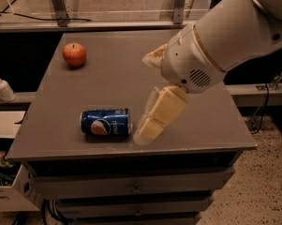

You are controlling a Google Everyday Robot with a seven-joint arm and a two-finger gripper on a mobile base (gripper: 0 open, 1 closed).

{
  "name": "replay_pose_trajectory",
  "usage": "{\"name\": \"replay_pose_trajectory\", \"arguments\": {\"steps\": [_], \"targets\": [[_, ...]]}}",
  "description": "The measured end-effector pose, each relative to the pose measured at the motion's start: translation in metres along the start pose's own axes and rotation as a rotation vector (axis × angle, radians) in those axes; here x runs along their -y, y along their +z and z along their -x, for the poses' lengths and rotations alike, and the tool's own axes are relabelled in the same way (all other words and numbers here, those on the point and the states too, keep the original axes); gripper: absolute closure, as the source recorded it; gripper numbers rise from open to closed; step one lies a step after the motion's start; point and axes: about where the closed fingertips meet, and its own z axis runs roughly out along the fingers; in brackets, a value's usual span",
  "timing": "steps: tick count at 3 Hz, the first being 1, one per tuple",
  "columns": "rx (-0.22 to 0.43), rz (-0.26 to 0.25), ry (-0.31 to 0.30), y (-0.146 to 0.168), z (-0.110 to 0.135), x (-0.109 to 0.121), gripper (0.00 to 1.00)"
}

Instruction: Pick pepsi can

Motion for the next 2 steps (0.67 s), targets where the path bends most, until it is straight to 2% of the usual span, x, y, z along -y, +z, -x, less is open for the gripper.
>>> {"name": "replay_pose_trajectory", "arguments": {"steps": [1,2], "targets": [[0.001,-0.001,-0.001,0.0,0.0,0.0,0.0],[-0.009,0.025,-0.028,0.029,-0.012,0.007,0.0]]}}
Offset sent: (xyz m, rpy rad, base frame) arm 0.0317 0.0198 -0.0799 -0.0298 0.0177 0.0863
